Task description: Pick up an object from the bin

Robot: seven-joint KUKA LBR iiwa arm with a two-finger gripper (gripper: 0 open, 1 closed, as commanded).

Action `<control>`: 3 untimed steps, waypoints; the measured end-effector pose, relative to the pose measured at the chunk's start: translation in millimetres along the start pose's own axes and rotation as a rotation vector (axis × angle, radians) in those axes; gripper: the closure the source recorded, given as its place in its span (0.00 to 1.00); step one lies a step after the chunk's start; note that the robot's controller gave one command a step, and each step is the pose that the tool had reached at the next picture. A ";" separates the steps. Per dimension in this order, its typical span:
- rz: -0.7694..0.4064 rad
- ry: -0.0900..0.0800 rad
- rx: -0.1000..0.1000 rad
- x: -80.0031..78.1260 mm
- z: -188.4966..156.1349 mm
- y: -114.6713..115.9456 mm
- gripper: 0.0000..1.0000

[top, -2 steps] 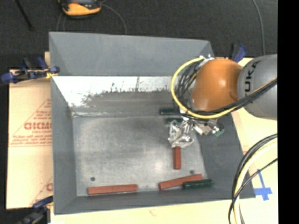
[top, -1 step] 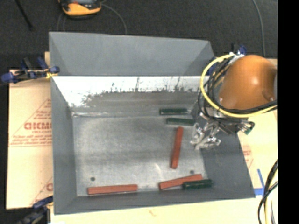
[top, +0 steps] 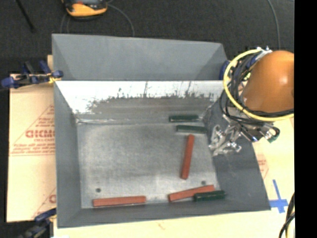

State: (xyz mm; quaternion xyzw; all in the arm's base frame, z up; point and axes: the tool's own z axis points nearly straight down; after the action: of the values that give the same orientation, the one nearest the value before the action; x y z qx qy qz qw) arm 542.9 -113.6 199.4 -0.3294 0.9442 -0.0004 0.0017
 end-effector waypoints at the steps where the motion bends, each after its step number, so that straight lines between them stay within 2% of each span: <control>1: -0.132 -0.001 0.002 -28.7 95.6 10.1 0.00; 2: -0.135 -0.001 -0.002 -31.0 102.0 12.7 0.00; 3: -0.580 0.017 -0.001 -31.5 120.7 7.9 1.00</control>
Offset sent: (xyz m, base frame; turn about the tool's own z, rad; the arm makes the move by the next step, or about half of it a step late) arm 0.0000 0.0000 0.0000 0.0000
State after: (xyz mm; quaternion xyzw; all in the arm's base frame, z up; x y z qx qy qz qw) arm 563.0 -87.8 78.7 -0.5854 0.8107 -0.0030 -0.0068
